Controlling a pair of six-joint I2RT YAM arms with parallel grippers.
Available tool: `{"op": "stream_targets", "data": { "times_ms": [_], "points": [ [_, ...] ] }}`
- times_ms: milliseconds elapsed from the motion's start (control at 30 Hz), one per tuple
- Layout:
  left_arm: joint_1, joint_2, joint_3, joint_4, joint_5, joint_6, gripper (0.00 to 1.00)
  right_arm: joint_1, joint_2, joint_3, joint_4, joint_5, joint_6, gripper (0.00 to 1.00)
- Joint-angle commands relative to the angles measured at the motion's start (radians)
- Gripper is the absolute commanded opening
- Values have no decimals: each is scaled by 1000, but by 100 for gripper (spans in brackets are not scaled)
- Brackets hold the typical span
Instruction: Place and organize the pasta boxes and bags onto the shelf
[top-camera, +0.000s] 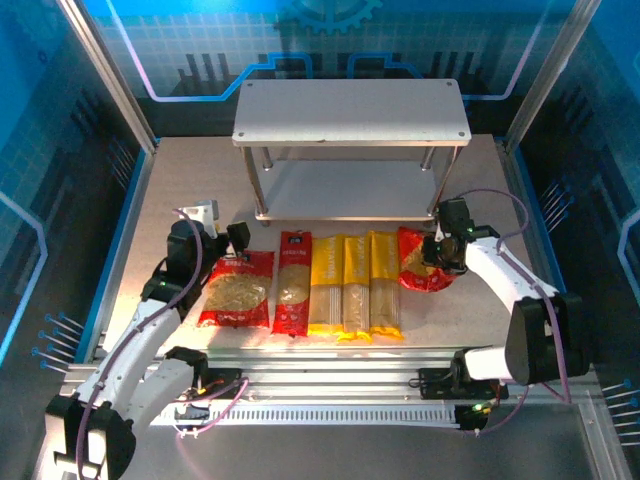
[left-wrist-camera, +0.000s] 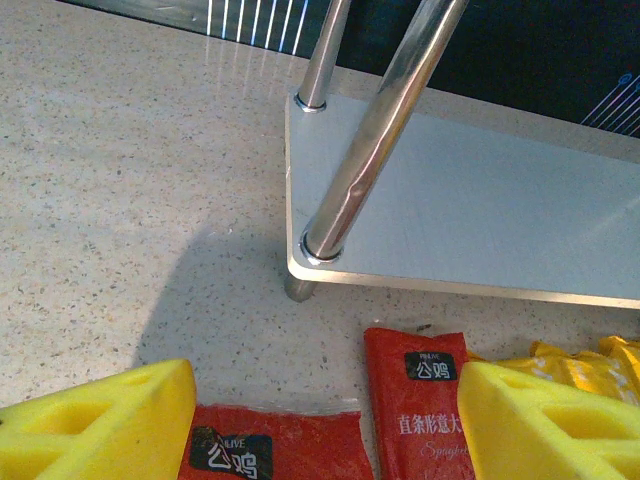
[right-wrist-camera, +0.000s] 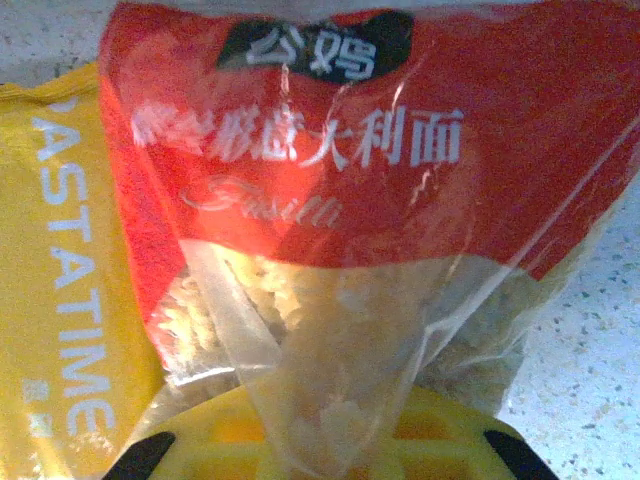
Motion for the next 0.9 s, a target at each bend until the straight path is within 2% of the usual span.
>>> {"op": "stream_targets", "data": {
  "times_ms": [0, 200, 467, 600, 867],
  "points": [
    [-6, -3, 13, 4, 16, -14, 71, 14, -85, 21, -12, -2, -28, 0],
    [-6, -3, 13, 9, 21, -22, 71, 47, -189, 29, -67, -1, -41, 0],
    [-6, -1, 18, 13, 26, -27, 71, 83, -285, 96, -40, -112, 33, 0],
    [-6, 6, 21, 20, 33, -30, 70, 130, -252, 124, 63, -128, 71, 0],
    [-6, 18, 29, 19, 38, -28, 70, 187, -60, 246, 216, -78, 48, 0]
  ]
}}
